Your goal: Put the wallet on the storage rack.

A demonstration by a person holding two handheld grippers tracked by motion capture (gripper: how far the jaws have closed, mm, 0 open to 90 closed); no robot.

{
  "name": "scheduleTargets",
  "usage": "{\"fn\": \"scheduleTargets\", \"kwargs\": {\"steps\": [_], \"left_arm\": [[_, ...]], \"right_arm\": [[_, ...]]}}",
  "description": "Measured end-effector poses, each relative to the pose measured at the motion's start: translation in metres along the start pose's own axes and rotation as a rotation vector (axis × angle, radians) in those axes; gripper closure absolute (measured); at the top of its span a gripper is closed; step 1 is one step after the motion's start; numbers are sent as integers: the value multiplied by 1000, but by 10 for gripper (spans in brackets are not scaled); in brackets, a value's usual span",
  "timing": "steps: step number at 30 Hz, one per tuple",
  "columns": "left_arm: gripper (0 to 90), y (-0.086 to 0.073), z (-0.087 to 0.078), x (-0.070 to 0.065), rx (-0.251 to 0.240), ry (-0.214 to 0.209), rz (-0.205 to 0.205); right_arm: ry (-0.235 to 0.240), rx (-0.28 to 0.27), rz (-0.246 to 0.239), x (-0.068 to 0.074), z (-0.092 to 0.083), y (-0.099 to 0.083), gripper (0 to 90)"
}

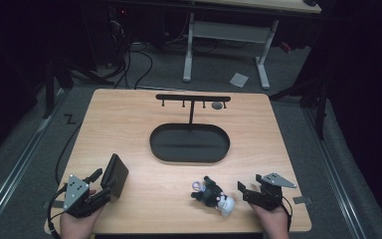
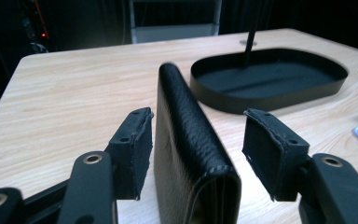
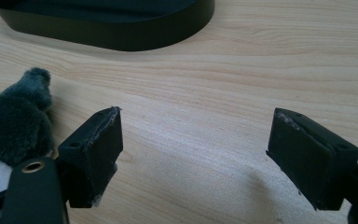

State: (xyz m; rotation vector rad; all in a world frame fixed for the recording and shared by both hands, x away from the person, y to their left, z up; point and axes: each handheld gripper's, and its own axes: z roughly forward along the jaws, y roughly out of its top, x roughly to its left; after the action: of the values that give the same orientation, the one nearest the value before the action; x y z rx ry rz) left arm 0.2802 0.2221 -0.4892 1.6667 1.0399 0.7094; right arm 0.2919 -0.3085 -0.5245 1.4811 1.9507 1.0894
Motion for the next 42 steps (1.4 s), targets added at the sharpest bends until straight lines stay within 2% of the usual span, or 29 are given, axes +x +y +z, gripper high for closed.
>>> {"fn": "scheduleTargets", "kwargs": {"steps": [3,6,15,21,27,30,37,42], "left_arm": [[434,-3,1,-1,23,12,4],[484,-7,3,-4,57,12,32],[605,-8,3,-5,70,34,38],[735,-7,1,-7,67,59,45],[746,-6,-2,-4,44,71,29],[747,-4,-2,-5,31,70,28],[746,2,5,-11,8,44,43],[746,5,10,-15,-4,27,40]], "right_arm": [[3,-5,2,0,-1,0,180],[4,-9,1,0,-1,1,180],[4,-9,-4,0,-2,1,181],[4,-10,-3,0,-3,1,181],[8,-14,5,0,-3,1,181],[11,-20,-11,0,-3,1,189],[2,-41,-35,2,-12,-2,197],[-18,-61,-27,0,-20,-4,194]]}}
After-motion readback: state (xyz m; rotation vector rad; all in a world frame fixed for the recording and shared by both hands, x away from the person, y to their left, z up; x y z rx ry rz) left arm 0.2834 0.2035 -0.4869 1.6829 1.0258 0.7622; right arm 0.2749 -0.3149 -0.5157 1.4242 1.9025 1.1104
